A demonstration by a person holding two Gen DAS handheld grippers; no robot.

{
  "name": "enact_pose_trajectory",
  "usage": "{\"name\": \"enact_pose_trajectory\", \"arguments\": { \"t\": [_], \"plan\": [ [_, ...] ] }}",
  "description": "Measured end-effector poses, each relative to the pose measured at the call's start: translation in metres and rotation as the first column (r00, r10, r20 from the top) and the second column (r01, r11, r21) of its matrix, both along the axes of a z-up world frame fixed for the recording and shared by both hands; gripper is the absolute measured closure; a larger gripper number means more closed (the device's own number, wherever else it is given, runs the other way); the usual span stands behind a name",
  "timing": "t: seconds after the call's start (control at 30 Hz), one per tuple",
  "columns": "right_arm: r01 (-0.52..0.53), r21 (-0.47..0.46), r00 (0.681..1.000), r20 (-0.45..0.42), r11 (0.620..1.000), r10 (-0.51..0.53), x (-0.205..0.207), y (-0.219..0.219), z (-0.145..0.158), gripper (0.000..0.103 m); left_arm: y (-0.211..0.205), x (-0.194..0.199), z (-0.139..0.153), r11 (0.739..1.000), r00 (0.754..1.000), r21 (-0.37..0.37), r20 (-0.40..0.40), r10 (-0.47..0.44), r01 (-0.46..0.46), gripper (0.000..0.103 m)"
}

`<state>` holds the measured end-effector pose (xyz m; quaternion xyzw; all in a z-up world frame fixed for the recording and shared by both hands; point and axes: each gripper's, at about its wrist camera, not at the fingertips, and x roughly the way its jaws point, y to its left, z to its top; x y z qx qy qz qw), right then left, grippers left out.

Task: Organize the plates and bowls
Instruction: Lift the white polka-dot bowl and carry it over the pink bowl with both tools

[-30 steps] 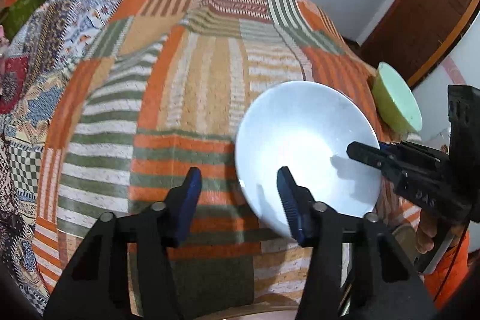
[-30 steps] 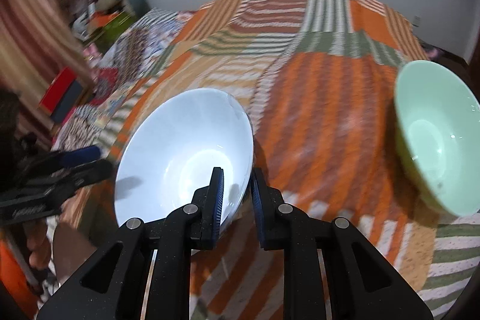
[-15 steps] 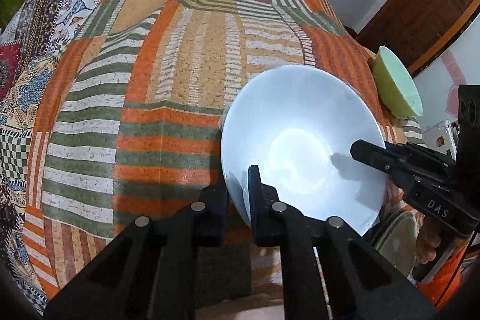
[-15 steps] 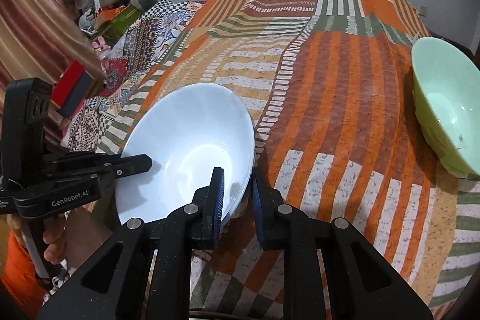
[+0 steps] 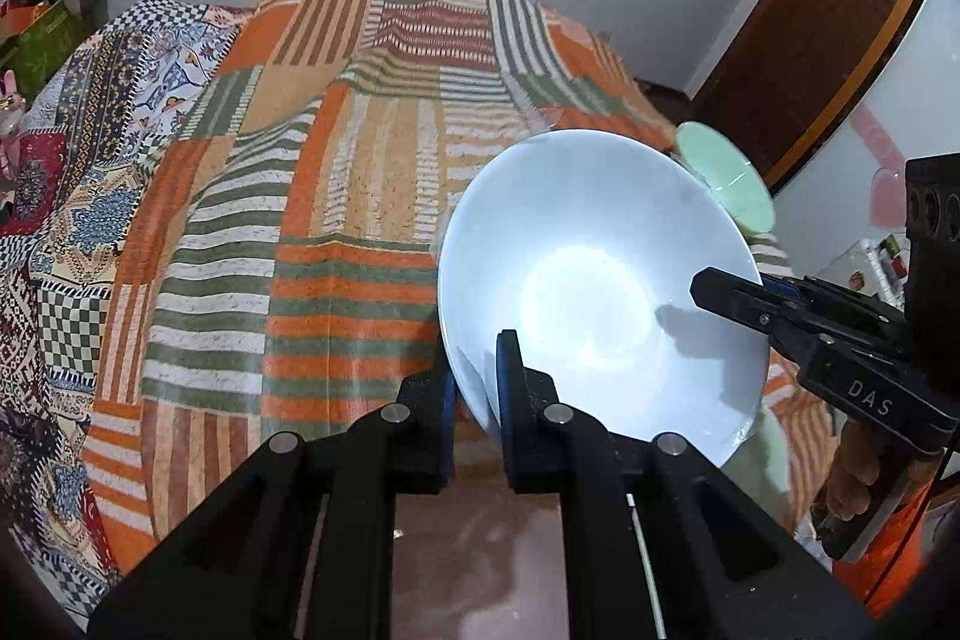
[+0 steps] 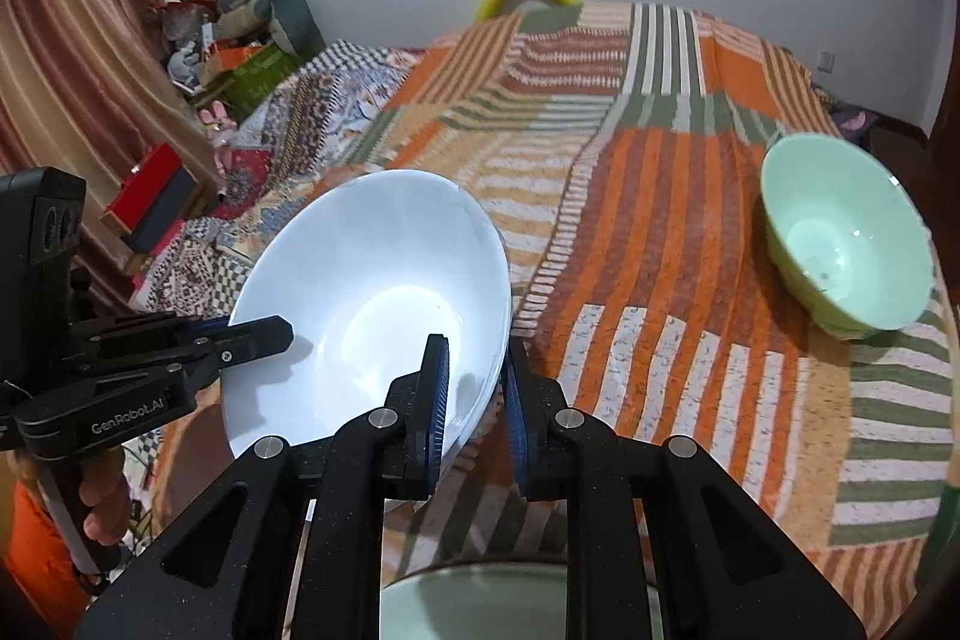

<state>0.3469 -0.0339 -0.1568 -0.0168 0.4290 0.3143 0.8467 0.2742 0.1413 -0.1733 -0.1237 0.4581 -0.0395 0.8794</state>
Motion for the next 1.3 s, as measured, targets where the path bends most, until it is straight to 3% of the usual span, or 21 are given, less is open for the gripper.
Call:
{"name": "enact_pose_trajectory", "arguments": {
  "t": [0.33, 0.63, 0.97, 1.3],
  "plan": [
    [-0.018, 0.036, 0.997, 0.08, 0.999, 0.015, -0.04, -0.002, 0.037, 0.087, -0.008, -0.058, 0.052, 0.999, 0.995, 0.048, 0.096, 0.012, -0.016, 0.092],
    [-0.047, 0.065, 0.993, 0.11, 0.997, 0.04, -0.076, 0.002, 0.05, 0.087, -0.006, -0.106, 0.076, 0.995, 0.988, 0.084, 0.151, 0.042, -0.056, 0.092],
    [-0.09, 0.083, 0.993, 0.085, 0.992, 0.083, -0.104, 0.016, 0.041, 0.087, 0.004, -0.146, 0.071, 0.986, 0.986, 0.131, 0.144, 0.086, -0.105, 0.092],
    [-0.121, 0.095, 0.993, 0.021, 0.988, 0.12, -0.118, 0.033, 0.017, 0.087, 0.017, -0.165, 0.043, 0.979, 0.989, 0.155, 0.091, 0.12, -0.133, 0.092]
  ]
}}
